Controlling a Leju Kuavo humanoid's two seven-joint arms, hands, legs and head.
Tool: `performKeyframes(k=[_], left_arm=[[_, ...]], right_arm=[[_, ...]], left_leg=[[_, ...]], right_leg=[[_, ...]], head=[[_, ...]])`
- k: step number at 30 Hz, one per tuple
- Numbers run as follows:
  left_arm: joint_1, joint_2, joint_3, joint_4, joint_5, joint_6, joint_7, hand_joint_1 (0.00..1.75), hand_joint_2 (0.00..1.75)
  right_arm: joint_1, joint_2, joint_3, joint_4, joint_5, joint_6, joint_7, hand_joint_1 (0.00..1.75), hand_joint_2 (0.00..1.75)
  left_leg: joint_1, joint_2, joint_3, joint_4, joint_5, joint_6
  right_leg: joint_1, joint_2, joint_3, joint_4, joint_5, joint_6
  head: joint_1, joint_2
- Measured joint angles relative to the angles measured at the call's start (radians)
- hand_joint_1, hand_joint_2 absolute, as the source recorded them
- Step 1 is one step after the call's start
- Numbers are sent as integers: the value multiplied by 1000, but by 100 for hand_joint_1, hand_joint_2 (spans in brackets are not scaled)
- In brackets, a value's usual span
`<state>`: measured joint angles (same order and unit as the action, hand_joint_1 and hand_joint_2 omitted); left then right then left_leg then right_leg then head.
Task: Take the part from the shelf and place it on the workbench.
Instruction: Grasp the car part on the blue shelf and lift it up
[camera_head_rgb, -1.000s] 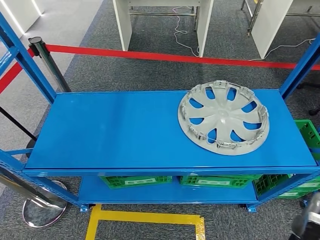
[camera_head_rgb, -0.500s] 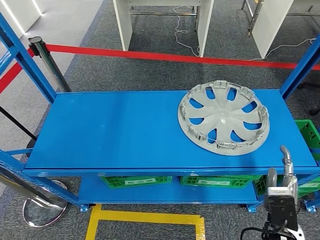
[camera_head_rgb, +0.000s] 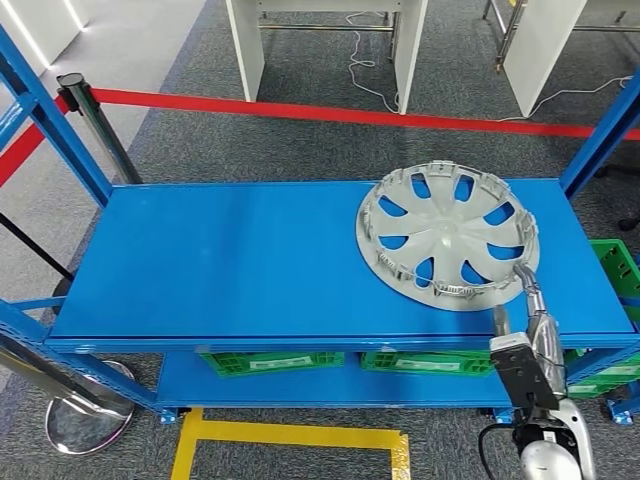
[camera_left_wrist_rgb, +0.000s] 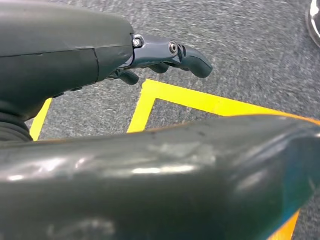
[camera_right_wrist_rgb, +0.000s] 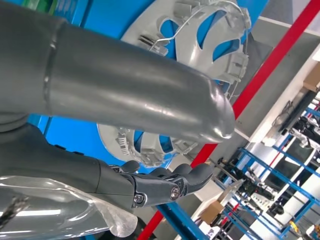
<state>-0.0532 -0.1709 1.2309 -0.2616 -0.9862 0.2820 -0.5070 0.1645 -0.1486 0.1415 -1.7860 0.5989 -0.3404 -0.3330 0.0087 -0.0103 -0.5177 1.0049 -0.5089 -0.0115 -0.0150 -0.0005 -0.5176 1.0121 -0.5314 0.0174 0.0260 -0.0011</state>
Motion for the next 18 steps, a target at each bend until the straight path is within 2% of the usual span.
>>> performKeyframes(k=[13,18], left_arm=[[-2,4,-18,6,-41,-8,4,0,0],[-2,6,-26,8,-47,-9,15,0,0]], right_arm=[[-105,-88,45,26,235,-17,148,0,175],[-128,-110,57,33,267,-11,165,0,175]], left_leg=[[0,0,0,0,0,0],[0,0,0,0,0,0]], right_leg=[[0,0,0,0,0,0],[0,0,0,0,0,0]], head=[[0,0],[0,0]])
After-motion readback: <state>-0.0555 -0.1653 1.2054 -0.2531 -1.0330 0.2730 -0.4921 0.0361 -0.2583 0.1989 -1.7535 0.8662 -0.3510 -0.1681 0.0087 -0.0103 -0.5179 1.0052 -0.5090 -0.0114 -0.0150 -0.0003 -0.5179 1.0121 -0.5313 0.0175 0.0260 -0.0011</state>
